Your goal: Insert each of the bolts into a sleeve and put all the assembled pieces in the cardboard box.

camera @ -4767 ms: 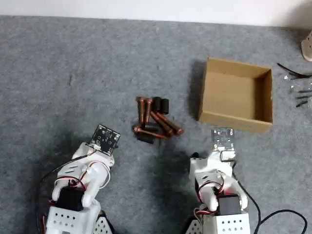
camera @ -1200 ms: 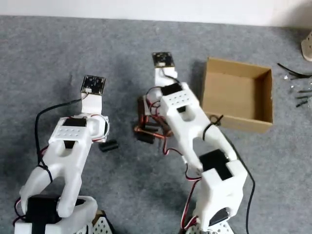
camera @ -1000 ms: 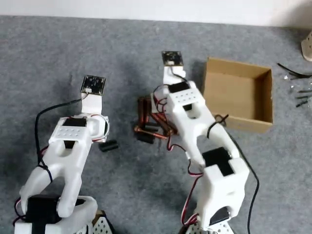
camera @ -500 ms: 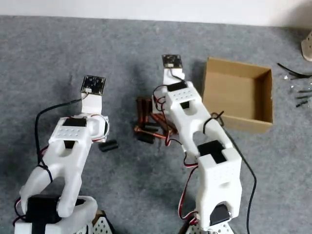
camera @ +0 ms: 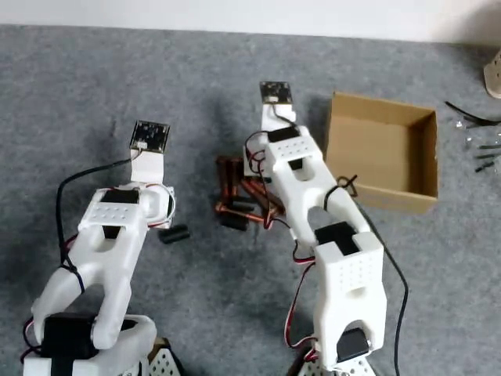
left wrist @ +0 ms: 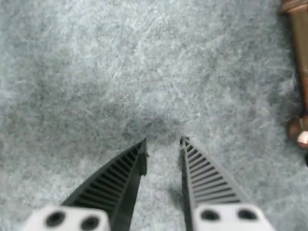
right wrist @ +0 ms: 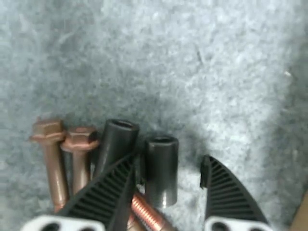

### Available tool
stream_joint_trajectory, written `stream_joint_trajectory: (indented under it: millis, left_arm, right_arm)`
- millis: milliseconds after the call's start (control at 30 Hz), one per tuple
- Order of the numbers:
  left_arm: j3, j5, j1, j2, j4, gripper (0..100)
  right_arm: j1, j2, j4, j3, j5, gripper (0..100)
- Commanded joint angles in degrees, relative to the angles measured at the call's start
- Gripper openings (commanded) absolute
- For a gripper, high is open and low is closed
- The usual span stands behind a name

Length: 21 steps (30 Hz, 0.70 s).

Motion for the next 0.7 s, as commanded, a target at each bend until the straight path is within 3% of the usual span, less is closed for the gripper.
stream_joint_trajectory:
  millis: [0, 400, 667]
  left_arm:
    - [-0.22, 0.44, -0.22, -0.22, -0.88, 12]
    - [-0.22, 0.44, -0.22, -0.22, -0.88, 12]
    - [-0.22, 0.44, -0.22, -0.22, -0.88, 12]
  right_arm:
    - [0.48, 2.68, -2.68, -2.68, -0.18, 17.0]
    - [0.57, 13.23, 10.24, -19.3, -0.44, 16.6]
    - [0.57, 14.9, 18.95, -22.64, -0.18, 16.6]
